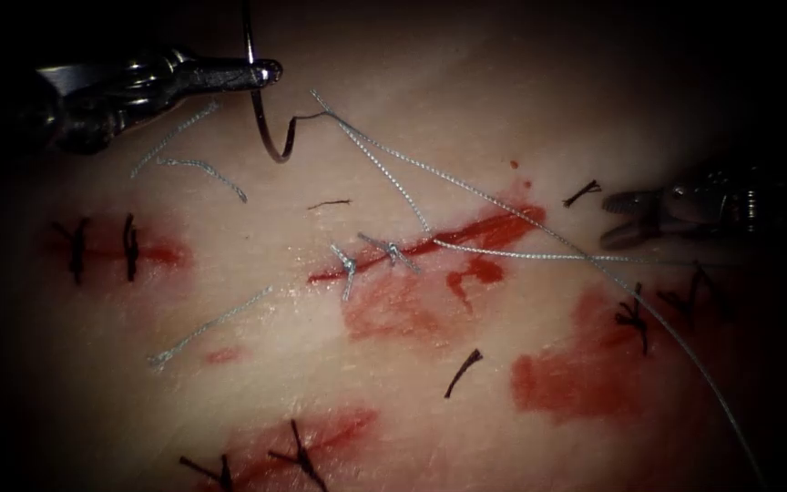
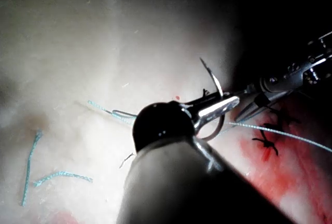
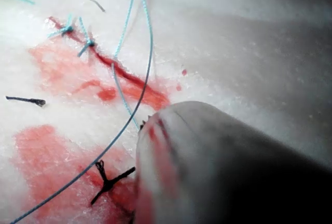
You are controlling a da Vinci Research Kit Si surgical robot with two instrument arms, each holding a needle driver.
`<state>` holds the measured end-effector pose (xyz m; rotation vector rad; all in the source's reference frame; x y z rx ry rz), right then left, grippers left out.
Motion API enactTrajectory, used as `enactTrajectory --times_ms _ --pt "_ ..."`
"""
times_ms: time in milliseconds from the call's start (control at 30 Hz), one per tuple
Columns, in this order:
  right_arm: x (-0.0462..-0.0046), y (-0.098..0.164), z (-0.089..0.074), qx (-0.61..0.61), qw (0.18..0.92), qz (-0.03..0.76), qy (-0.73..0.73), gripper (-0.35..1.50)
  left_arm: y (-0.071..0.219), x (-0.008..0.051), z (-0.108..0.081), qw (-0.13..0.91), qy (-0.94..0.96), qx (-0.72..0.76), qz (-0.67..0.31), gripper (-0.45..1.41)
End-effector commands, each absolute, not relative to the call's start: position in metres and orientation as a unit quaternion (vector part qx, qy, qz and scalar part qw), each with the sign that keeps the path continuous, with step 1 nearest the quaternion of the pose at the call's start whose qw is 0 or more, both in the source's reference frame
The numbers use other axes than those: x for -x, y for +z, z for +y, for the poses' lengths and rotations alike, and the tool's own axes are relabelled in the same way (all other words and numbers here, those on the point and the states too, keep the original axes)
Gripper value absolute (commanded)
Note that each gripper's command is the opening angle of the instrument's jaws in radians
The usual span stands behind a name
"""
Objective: Wound Closure
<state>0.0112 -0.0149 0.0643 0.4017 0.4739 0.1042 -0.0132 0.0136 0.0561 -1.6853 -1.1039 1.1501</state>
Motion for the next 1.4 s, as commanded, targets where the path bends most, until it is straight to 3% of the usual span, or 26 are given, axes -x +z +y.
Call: enactTrajectory --times_ms 33,167,300,400,533,1300,1400 --pt "-0.0119 0.0657 -0.0158 -0.195 0.954 0.225 0.046 0.91 0.0566 0.0136 0.0136 0.399 0.454 0.666 -0.436 -0.45" --pt "-0.0115 0.0670 -0.0167 -0.190 0.958 0.210 0.035 1.07 0.0566 0.0137 0.0136 0.400 0.454 0.666 -0.436 -0.45" --pt "-0.0118 0.0674 -0.0170 -0.212 0.954 0.210 0.028 0.85 0.0566 0.0137 0.0136 0.400 0.454 0.666 -0.436 -0.45" --pt "-0.0118 0.0671 -0.0170 -0.219 0.952 0.211 0.025 0.88 0.0566 0.0137 0.0136 0.400 0.454 0.666 -0.436 -0.45" --pt "-0.0118 0.0659 -0.0163 -0.225 0.951 0.211 0.029 0.56 0.0566 0.0137 0.0136 0.400 0.454 0.666 -0.436 -0.45" --pt "-0.0111 0.0594 -0.0131 -0.182 0.960 0.208 0.049 0.53 0.0566 0.0137 0.0135 0.400 0.455 0.666 -0.436 -0.45" --pt "-0.0112 0.0583 -0.0133 -0.185 0.959 0.209 0.049 0.44 0.0566 0.0137 0.0135 0.400 0.455 0.666 -0.435 -0.45"
